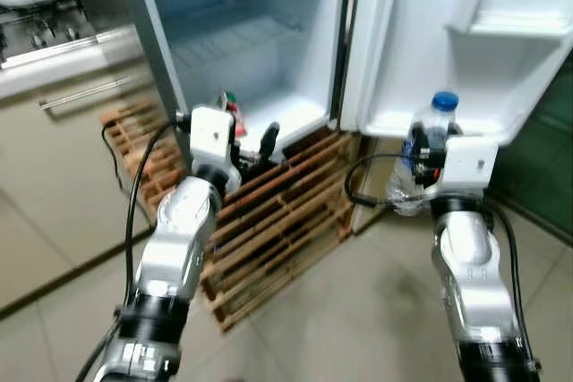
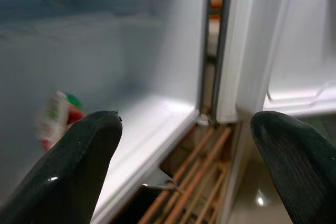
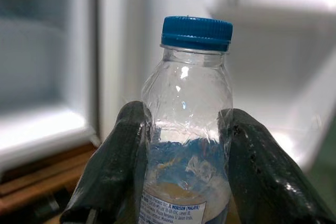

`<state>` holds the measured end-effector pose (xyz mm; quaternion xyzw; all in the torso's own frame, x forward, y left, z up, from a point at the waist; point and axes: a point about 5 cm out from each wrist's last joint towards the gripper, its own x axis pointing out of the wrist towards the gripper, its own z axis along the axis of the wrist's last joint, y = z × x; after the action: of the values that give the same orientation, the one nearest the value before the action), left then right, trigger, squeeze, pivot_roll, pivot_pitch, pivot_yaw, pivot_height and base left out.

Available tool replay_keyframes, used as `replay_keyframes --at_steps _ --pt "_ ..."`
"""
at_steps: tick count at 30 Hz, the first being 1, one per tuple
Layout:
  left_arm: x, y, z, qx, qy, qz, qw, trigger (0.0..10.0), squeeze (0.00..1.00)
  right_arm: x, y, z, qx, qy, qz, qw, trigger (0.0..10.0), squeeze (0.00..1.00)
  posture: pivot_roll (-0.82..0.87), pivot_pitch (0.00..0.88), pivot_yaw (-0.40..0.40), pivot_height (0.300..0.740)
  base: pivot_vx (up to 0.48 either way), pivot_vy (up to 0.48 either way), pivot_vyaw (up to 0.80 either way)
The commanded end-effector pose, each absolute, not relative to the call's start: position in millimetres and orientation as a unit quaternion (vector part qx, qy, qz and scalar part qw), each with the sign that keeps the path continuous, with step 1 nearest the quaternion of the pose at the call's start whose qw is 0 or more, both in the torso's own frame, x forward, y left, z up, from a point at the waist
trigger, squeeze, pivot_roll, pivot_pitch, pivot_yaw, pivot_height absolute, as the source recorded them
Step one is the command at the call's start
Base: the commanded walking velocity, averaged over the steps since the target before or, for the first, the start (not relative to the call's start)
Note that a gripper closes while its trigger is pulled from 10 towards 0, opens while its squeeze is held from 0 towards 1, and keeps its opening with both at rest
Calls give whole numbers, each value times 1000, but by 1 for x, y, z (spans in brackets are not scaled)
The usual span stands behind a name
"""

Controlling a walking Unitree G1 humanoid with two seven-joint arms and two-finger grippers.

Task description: Restocking fridge

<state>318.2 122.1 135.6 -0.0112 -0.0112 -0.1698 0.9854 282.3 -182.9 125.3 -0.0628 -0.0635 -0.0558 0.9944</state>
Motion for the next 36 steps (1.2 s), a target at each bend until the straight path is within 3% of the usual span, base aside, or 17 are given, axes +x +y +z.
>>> replay_keyframes --at_steps 1,13,18,23,36 --pt "318 116 136 -7 -15 -184 983 10000 0 284 -192 134 -64 -83 -70 992 10000 0 -115 0 20 740 480 0 0" --pt "318 107 148 -2 -45 -213 976 10000 0 286 -193 141 -78 -97 -71 990 10000 0 -118 0 20 740 480 0 -628" --pt "319 105 157 -16 -65 -221 973 10000 0 290 -192 160 -94 -136 -68 984 10000 0 -116 0 23 740 472 0 0" --pt "318 105 162 -26 -74 -222 972 10000 0 292 -181 191 -105 -191 -41 975 10000 0 -117 0 20 740 0 0 0" --pt "317 103 164 -28 -78 -228 970 10000 0 288 -169 185 -98 -177 -19 979 10000 0 -119 0 23 740 0 0 0"
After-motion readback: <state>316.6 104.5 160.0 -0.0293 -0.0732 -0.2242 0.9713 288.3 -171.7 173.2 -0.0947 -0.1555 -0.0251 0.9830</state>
